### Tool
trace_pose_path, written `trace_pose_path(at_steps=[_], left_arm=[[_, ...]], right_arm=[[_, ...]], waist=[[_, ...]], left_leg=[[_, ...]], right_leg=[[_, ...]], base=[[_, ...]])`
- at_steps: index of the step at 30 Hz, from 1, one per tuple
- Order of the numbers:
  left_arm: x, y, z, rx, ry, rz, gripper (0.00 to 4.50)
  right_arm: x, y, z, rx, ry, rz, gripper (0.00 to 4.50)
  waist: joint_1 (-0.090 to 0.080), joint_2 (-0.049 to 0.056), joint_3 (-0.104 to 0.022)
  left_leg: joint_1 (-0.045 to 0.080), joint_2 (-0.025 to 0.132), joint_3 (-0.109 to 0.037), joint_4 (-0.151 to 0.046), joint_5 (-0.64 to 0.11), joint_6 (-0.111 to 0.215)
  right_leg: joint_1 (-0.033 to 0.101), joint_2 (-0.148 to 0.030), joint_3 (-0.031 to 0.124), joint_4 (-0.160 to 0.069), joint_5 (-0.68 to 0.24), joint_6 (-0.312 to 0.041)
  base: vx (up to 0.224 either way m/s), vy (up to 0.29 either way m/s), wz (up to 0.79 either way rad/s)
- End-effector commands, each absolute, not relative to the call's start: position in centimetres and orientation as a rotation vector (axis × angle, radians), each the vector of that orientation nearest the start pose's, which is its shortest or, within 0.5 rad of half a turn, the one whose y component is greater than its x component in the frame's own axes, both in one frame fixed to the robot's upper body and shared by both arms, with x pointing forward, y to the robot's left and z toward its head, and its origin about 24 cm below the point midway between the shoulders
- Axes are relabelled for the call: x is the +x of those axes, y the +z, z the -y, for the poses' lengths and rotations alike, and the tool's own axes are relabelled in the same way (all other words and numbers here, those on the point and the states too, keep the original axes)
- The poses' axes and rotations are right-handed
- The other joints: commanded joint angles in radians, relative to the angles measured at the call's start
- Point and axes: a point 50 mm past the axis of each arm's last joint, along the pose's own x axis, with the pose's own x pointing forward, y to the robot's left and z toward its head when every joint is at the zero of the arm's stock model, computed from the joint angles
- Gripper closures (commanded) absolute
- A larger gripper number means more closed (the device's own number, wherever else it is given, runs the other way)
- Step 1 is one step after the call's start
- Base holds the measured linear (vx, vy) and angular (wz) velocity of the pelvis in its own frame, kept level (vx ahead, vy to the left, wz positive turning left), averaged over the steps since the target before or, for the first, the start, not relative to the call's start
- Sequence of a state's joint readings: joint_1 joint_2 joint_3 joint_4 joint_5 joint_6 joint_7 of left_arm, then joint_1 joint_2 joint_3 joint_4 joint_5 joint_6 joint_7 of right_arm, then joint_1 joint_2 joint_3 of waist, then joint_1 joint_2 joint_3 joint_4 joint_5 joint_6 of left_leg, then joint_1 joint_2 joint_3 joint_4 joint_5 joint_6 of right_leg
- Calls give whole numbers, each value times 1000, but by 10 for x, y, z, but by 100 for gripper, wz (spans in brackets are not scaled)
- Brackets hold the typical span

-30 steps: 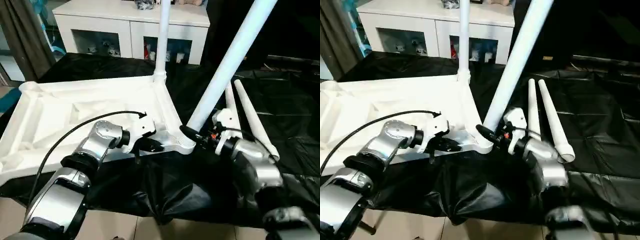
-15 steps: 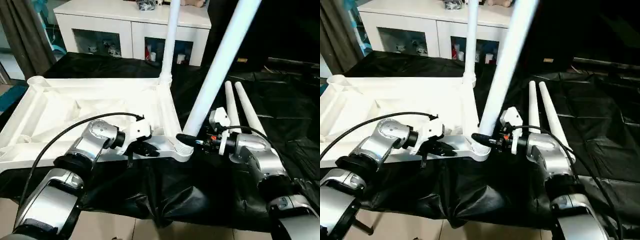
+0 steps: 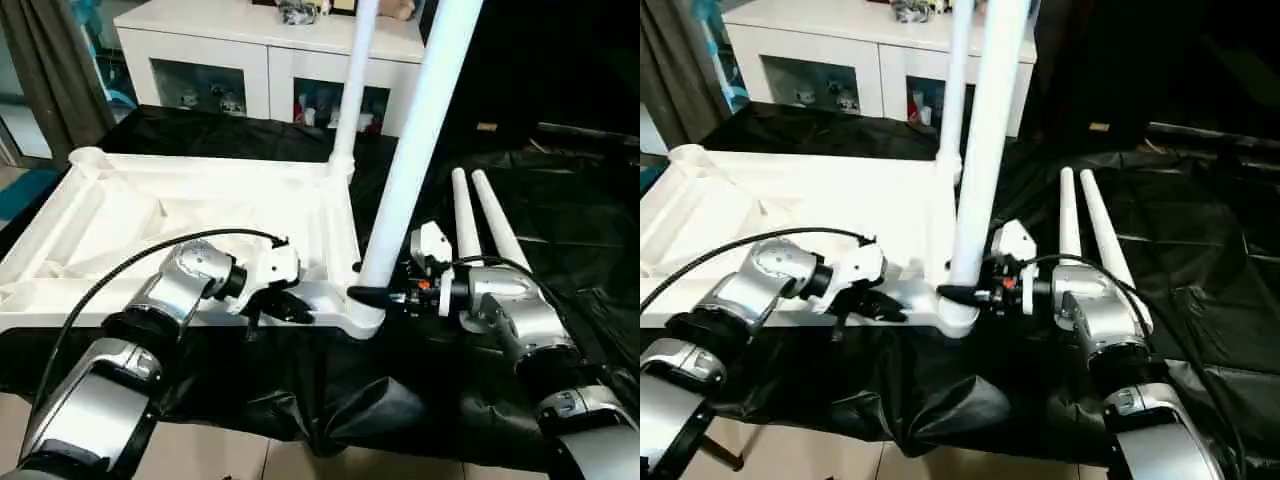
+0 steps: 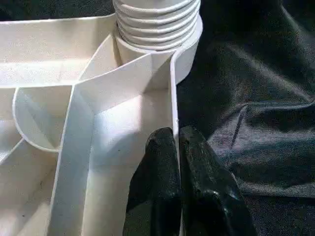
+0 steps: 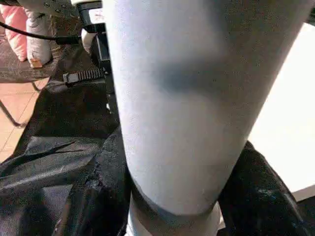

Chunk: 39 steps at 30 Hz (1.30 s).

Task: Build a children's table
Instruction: Insert table leg to table base

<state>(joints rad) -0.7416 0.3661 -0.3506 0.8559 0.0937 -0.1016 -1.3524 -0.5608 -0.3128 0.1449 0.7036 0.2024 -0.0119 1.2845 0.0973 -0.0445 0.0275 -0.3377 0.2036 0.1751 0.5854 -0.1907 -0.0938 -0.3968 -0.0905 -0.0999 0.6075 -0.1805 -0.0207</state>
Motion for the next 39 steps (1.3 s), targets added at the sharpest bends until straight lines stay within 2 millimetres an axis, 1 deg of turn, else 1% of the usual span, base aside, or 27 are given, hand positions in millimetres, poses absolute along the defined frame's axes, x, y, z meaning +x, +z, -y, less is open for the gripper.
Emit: trace_pose_path(at_steps=[1, 5, 6, 7, 8, 9, 10, 11, 12, 13, 14, 15, 16, 17, 18, 19, 20, 21, 23, 24, 27, 29, 31, 33, 34, 36, 39], left_arm=[[329, 66, -118, 579, -1578, -416, 450], [331, 69, -117, 568, -1557, -403, 450], [334, 71, -116, 550, -1524, -386, 450], [334, 71, -116, 550, -1524, -386, 450], [337, 73, -115, 540, -1497, -376, 450], [341, 75, -113, 526, -1448, -360, 450], [341, 75, -113, 526, -1447, -359, 450], [346, 76, -113, 528, -1391, -358, 450], [349, 77, -112, 530, -1354, -358, 450], [356, 80, -111, 505, -1263, -361, 450], [360, 81, -111, 482, -1219, -361, 450], [360, 81, -111, 481, -1216, -361, 450], [366, 84, -109, 457, -1141, -368, 450], [369, 85, -108, 444, -1092, -375, 450], [374, 86, -102, 412, -1014, -395, 450], [377, 85, -98, 397, -963, -414, 450], [377, 85, -98, 397, -963, -414, 450], [378, 83, -93, 396, -920, -430, 450], [378, 78, -83, 400, -863, -450, 450], [378, 78, -82, 399, -861, -451, 450], [375, 73, -73, 406, -851, -463, 450], [375, 72, -72, 413, -837, -469, 450], [376, 72, -71, 413, -821, -474, 450], [376, 72, -71, 412, -815, -474, 450], [377, 72, -73, 414, -815, -473, 450], [377, 73, -74, 420, -819, -466, 450], [377, 74, -75, 425, -826, -457, 450]], right_arm=[[280, -8, 140, -52, 1402, -584, 262], [282, -7, 140, -59, 1382, -566, 262], [287, -7, 139, -56, 1299, -530, 262], [287, -7, 139, -56, 1299, -530, 262], [292, -7, 139, -59, 1235, -516, 262], [299, -8, 140, -62, 1118, -498, 262], [299, -8, 140, -62, 1115, -498, 262], [304, -9, 142, -60, 1025, -492, 262], [307, -10, 143, -58, 968, -490, 262], [311, -11, 143, -40, 880, -484, 262], [313, -11, 143, -27, 846, -478, 262], [313, -11, 142, -26, 845, -478, 262], [316, -13, 141, -11, 773, -476, 262], [318, -14, 140, -2, 725, -476, 262], [322, -18, 134, 41, 620, -500, 262], [324, -21, 130, 67, 555, -528, 262], [324, -21, 130, 67, 555, -528, 262], [326, -22, 125, 80, 512, -549, 262], [329, -23, 116, 90, 444, -574, 262], [329, -23, 116, 91, 440, -576, 262], [333, -21, 108, 97, 408, -580, 262], [334, -20, 105, 95, 399, -579, 262], [334, -20, 101, 84, 397, -581, 262], [334, -20, 99, 75, 402, -583, 262], [334, -20, 99, 67, 407, -584, 262], [335, -19, 97, 52, 434, -575, 262], [335, -18, 96, 30, 442, -569, 262]], waist=[[1, 18, -36], [0, 18, -36], [-1, 18, -35], [-2, 18, -33], [-3, 18, -32], [-7, 18, -28], [-13, 18, -26], [-15, 12, -27], [-17, 12, -28], [-23, 12, -27], [-25, 14, -25], [-26, 15, -28], [-30, 16, -28], [-31, 17, -29], [-32, 17, -30], [-37, 21, -28], [-37, 25, -29], [-41, 24, -26], [-41, 25, -26], [-42, 26, -24], [-40, 25, -24], [-42, 25, -21], [-44, 25, -20], [-45, 25, -19], [-45, 24, -19], [-46, 25, -17], [-49, 24, -16]], left_leg=[[0, 39, -13, -87, -365, 18], [1, 39, -13, -89, -367, 18], [3, 38, -13, -89, -378, 17], [3, 38, -13, -89, -386, 15], [4, 37, -14, -90, -394, 14], [7, 35, -17, -91, -421, 7], [14, 31, -19, -88, -445, -1], [16, 31, -22, -87, -451, -4], [17, 28, -24, -85, -448, -5], [7, 28, -28, -89, -443, -4], [7, 27, -25, -88, -443, -3], [14, 27, -28, -88, -449, -4], [9, 28, -28, -92, -448, 0], [11, 29, -28, -92, -444, 0], [13, 29, -27, -93, -445, 1], [12, 30, -27, -95, -447, -1], [13, 30, -28, -94, -451, -5], [13, 29, -27, -94, -464, -1], [16, 28, -26, -92, -466, 7], [13, 28, -26, -94, -461, 9], [15, 27, -23, -95, -464, 18], [18, 26, -24, -96, -485, 18], [23, 26, -27, -96, -508, 15], [21, 25, -28, -97, -510, 18], [22, 25, -28, -96, -517, 18], [24, 24, -29, -96, -523, 18], [23, 22, -32, -95, -532, 19]], right_leg=[[39, -67, 56, -93, -390, -174], [40, -66, 56, -92, -376, -177], [37, -67, 56, -94, -390, -175], [36, -67, 56, -96, -404, -172], [35, -67, 55, -98, -424, -167], [30, -68, 53, -105, -487, -148], [23, -70, 50, -114, -567, -123], [23, -72, 48, -117, -597, -108], [20, -73, 46, -122, -633, -86], [26, -71, 42, -122, -643, -73], [24, -69, 41, -128, -653, -63], [22, -71, 37, -132, -650, -61], [27, -69, 33, -132, -626, -64], [27, -71, 33, -133, -612, -70], [25, -69, 31, -135, -592, -79], [25, -70, 29, -134, -575, -91], [26, -71, 28, -133, -569, -96], [24, -70, 25, -138, -572, -96], [23, -72, 24, -143, -569, -98], [25, -71, 24, -143, -559, -101], [24, -72, 25, -147, -550, -99], [21, -71, 22, -150, -573, -92], [20, -72, 18, -155, -604, -76], [22, -73, 15, -159, -610, -67], [20, -73, 13, -161, -619, -61], [17, -74, 12, -164, -633, -56], [19, -75, 3, -171, -667, -36]], base=[[0, 0, 0], [0, 0, 0], [0, 0, 0], [0, 0, 0], [0, 0, 0], [0, 0, 0], [0, 0, 0], [0, 0, 0], [0, 0, 0], [0, 0, 0], [0, 0, 0], [0, 0, 0], [0, 0, 0], [0, 0, 0], [0, 0, 0], [0, 0, 0], [0, 0, 0], [0, 0, 0], [0, 0, 0], [0, 0, 0], [0, 0, 0], [0, 0, 0], [0, 0, 0], [0, 0, 0], [0, 0, 0], [0, 0, 0], [0, 0, 0]])
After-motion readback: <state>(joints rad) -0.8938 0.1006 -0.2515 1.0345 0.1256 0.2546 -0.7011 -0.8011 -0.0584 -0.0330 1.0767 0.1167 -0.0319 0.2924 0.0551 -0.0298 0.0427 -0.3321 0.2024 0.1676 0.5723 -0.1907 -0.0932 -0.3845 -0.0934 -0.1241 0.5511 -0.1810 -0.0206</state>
